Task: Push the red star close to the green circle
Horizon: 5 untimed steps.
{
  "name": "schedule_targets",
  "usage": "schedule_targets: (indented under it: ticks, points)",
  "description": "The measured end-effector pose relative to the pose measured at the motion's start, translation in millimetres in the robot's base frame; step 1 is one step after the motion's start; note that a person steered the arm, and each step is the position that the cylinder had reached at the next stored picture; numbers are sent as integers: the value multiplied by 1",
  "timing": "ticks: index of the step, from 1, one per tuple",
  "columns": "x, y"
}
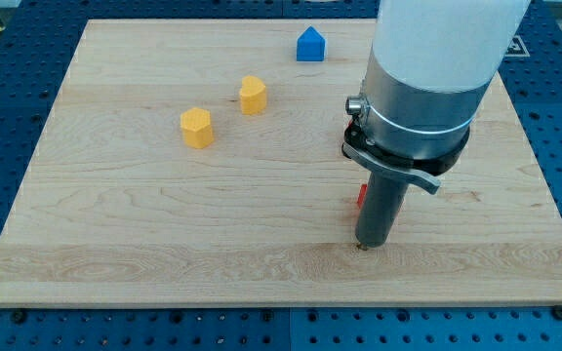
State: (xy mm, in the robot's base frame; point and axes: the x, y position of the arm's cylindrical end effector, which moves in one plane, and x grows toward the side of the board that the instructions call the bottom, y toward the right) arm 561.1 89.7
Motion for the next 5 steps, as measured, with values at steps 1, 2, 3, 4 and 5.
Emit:
schedule_targets:
  ticks: [1, 2, 3, 4, 5]
  points:
    - [0, 6]
    - [-17, 5]
    - [-26, 5]
    - [-38, 5]
    - [-46, 5]
